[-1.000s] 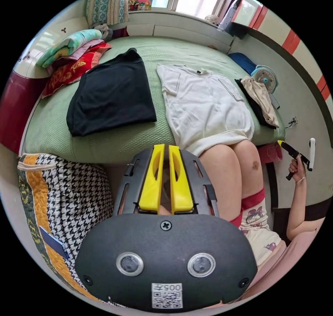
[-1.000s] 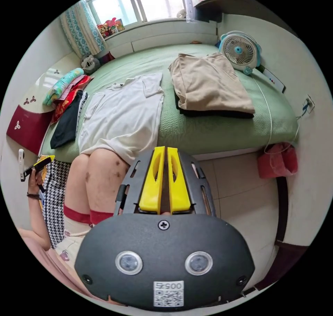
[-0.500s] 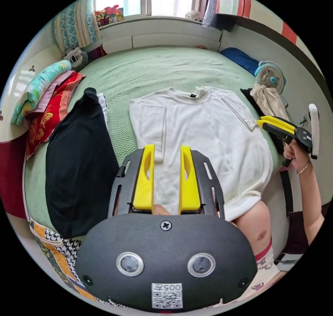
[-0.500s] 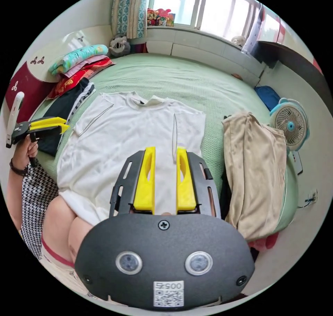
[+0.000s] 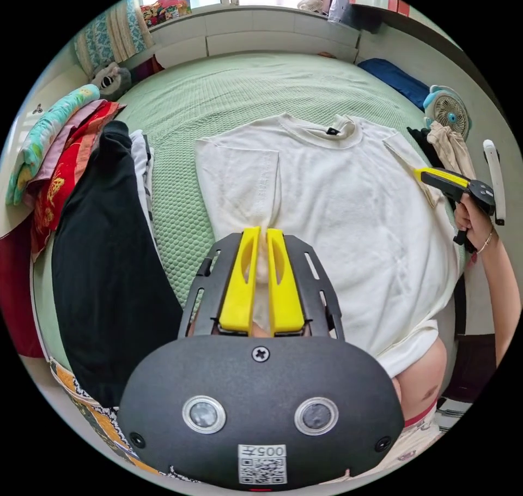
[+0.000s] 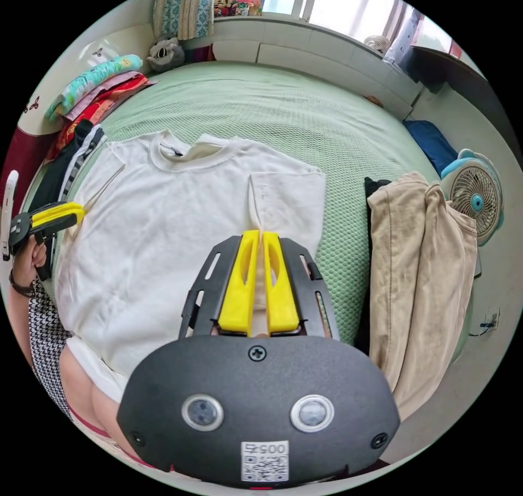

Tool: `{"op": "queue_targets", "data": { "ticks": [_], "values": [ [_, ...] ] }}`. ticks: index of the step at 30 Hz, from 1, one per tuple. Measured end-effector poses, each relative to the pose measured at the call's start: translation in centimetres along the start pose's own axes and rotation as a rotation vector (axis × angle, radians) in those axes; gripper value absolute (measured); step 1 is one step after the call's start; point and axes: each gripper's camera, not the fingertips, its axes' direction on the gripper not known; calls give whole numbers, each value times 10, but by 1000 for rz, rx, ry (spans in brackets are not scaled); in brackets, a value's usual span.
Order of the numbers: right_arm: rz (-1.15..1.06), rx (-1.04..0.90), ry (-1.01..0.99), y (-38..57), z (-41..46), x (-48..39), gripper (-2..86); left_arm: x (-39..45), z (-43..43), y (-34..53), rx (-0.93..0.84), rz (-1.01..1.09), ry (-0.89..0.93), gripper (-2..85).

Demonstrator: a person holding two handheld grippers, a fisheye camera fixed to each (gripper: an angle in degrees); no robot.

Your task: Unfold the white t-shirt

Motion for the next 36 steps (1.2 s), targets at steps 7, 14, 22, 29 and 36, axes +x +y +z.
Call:
{"op": "queue_targets", "data": {
  "ticks": [7,14,22,29,36],
  "values": [
    [132,50,9,-18,-36,43,-10,-30,-33,-1,88,-204,-74,14],
    [423,9,53,12,-55,131,-9,-87,-53,32,115,-483,-152,-4],
    [289,104,-32,58,-87,75,-8,-29,-61,63,106,-308,-33,-6],
    [229,16,-130,111,-90,-39,-10,62,-54,95,18,-172,87,-5],
    [360,-41,-216,134,-98,-122,-10,129,-48,119,27,-235,121,-6]
  ]
}}
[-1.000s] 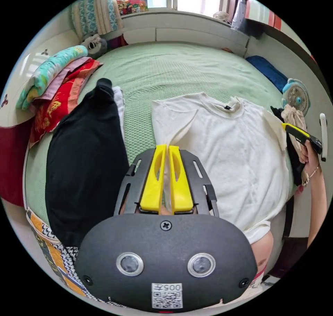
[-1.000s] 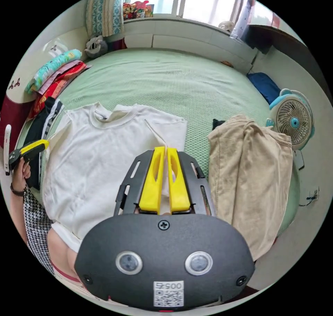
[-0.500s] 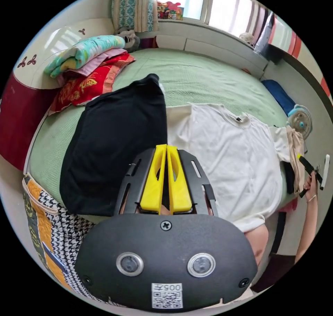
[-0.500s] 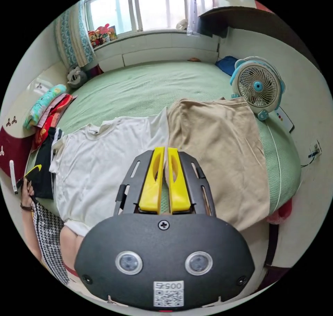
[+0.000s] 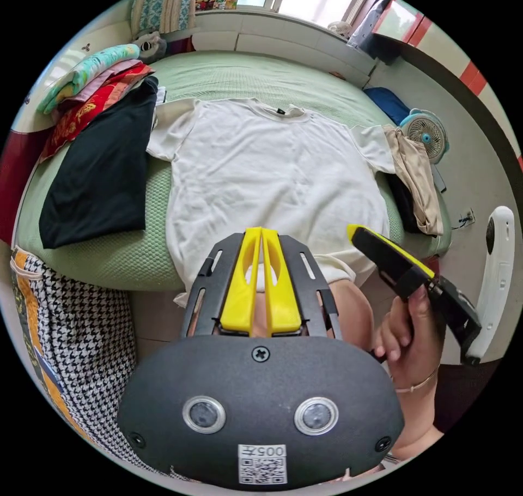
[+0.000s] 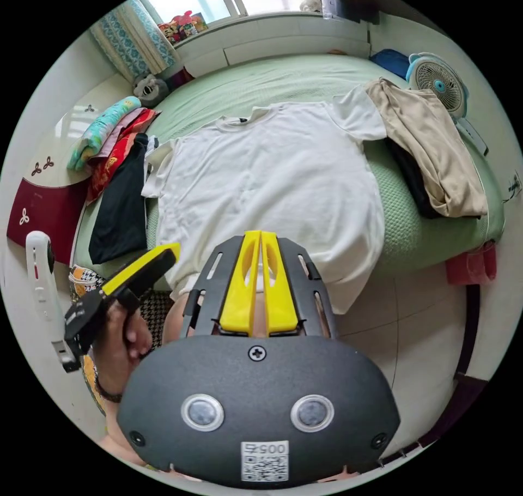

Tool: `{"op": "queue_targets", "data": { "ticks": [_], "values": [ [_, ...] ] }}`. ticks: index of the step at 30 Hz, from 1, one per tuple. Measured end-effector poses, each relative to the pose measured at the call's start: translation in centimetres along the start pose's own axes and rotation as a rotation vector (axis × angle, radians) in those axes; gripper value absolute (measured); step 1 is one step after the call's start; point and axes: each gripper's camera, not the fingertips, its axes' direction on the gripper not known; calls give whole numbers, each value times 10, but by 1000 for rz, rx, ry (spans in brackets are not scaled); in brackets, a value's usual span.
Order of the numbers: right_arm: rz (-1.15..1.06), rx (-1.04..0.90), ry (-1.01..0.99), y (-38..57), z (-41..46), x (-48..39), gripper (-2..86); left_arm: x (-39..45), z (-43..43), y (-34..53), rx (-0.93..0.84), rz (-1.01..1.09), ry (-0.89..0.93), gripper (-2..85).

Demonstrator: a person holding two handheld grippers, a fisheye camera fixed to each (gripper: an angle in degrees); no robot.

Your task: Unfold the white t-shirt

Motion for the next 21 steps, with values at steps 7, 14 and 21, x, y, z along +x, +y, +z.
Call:
{"op": "queue_targets", "data": {
  "ticks": [7,14,21],
  "values": [
    [61,41,70,3,25,-30,-10,32,18,-3,-11,-9,-110,-6],
    [33,55,110,9,29,-46,-12,53,24,6,5,13,-175,-2],
    [-9,30,130,13,33,-60,-13,61,30,10,-17,5,-141,-2]
  ]
}}
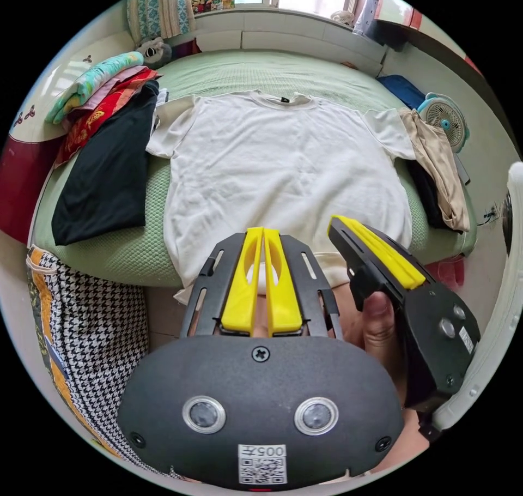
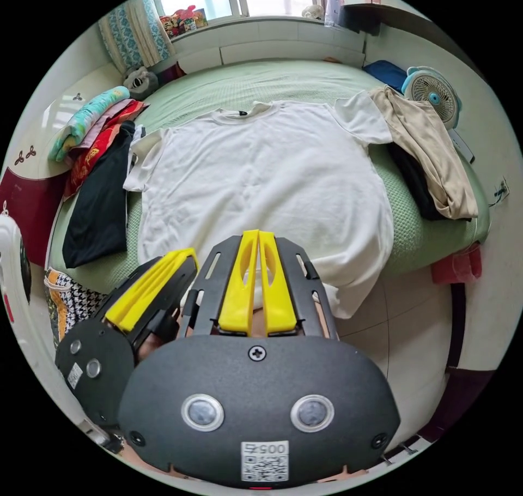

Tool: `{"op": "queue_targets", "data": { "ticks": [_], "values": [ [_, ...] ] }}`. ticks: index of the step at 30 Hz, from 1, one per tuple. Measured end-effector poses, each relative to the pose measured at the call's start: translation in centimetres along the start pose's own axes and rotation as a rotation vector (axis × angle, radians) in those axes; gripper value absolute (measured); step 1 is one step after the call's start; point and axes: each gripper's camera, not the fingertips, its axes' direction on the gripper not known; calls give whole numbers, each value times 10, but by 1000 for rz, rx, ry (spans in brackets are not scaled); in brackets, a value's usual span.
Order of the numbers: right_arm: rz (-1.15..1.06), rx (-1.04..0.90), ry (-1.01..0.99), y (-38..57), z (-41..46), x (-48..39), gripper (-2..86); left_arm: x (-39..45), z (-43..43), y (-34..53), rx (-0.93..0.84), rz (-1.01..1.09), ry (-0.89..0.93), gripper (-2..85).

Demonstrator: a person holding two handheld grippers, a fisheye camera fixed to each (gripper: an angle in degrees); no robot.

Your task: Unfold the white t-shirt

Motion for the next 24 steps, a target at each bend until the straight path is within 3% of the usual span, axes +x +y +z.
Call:
{"op": "queue_targets", "data": {
  "ticks": [24],
  "values": [
    [-33,27,-43,14,-5,-25,-12,30,0,10,0,-22,-18,-2]
  ]
}}
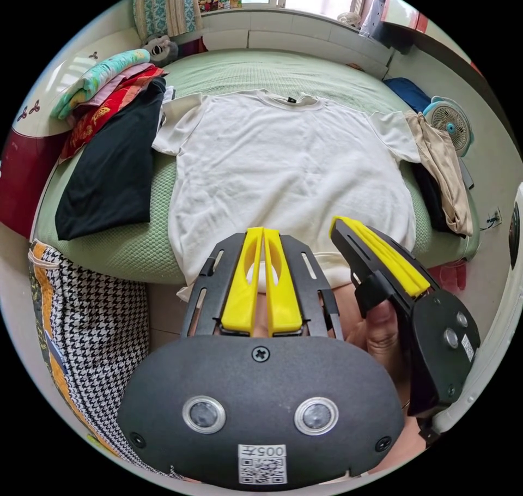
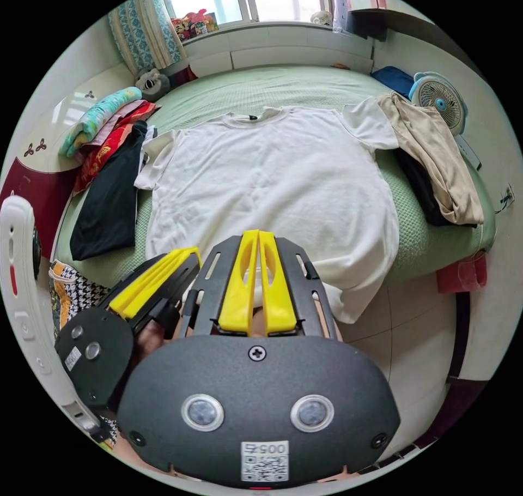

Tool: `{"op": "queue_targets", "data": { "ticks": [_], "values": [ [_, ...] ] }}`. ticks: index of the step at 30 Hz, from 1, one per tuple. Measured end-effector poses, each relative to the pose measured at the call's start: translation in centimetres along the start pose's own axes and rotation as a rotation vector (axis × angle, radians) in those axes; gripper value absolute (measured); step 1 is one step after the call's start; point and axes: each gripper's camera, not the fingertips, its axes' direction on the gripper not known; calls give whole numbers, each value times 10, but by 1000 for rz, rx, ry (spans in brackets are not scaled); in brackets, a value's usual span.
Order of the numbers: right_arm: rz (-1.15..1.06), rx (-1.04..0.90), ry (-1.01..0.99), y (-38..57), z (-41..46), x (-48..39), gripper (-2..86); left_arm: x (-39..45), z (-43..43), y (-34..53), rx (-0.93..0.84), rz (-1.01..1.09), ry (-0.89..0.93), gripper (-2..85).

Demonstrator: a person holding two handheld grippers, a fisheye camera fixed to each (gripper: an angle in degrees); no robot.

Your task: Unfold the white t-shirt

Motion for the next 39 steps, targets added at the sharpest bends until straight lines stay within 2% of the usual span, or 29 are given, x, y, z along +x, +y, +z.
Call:
{"op": "queue_targets", "data": {
  "ticks": [39],
  "values": [
    [24,-74,-2,-5,16,-1,-13,33,-8,11,6,46,11,-1]
  ]
}}
